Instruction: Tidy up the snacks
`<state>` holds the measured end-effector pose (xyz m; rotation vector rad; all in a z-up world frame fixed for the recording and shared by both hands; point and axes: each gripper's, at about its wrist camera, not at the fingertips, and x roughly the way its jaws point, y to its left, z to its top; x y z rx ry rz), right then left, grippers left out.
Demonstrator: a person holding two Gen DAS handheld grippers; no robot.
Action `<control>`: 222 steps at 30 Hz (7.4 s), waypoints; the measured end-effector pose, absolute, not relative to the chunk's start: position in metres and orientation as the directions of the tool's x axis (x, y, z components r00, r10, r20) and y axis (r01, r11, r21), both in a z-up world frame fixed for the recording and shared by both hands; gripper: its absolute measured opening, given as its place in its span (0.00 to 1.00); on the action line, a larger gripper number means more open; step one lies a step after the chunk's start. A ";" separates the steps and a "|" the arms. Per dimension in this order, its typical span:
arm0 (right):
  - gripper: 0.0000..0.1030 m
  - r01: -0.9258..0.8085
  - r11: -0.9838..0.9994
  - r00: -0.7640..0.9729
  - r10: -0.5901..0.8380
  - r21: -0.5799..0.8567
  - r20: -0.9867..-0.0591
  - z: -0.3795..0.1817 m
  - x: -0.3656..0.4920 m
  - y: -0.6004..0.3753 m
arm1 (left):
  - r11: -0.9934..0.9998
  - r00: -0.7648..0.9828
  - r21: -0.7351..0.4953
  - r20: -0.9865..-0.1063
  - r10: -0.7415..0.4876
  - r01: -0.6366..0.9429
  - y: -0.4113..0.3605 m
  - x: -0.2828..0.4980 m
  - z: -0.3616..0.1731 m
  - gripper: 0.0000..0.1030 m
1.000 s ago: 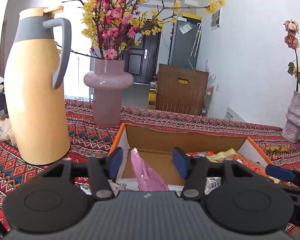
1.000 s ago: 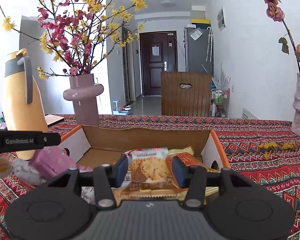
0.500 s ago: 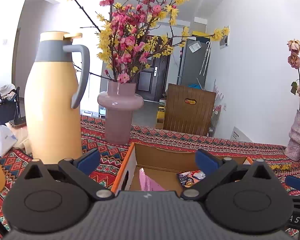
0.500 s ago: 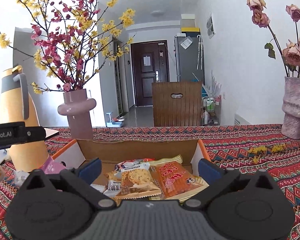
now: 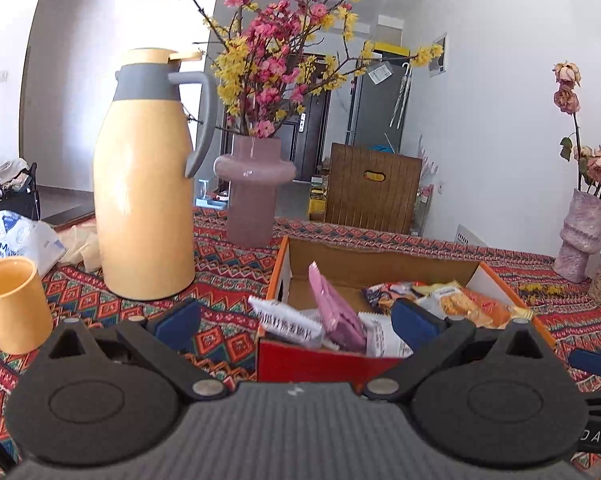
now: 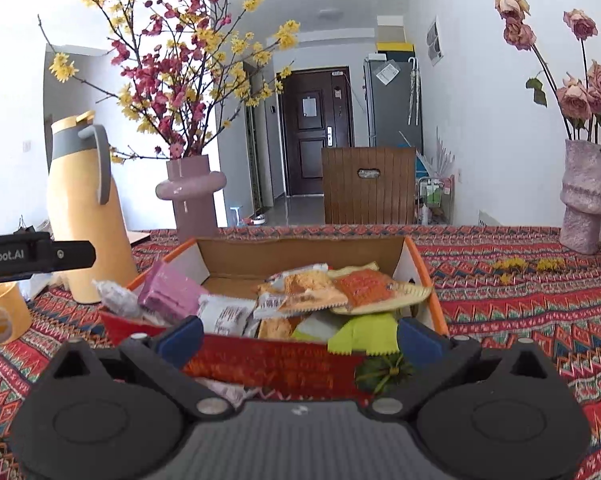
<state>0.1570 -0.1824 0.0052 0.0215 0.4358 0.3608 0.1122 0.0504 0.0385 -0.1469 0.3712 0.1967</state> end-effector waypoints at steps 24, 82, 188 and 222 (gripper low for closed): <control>1.00 -0.306 0.945 0.706 0.305 0.113 -0.640 -0.048 0.137 -0.165 | 0.981 0.868 -0.098 -0.486 0.098 -0.165 0.059 0.064 0.002 1.00; 0.58 -0.238 0.936 0.826 0.335 0.258 -0.453 -0.038 0.190 -0.270 | 0.981 0.723 -0.068 -0.685 0.088 -0.184 -0.032 0.204 -0.028 0.97; 1.00 -0.306 0.941 0.854 0.339 0.148 -0.395 0.031 0.265 -0.185 | 0.980 0.892 -0.070 -0.429 0.139 -0.186 0.031 0.218 0.064 1.00; 1.00 -0.314 0.935 0.768 0.353 0.167 -0.534 0.002 0.144 -0.205 | 0.987 0.803 -0.050 -0.589 0.093 -0.151 0.036 0.102 0.012 1.00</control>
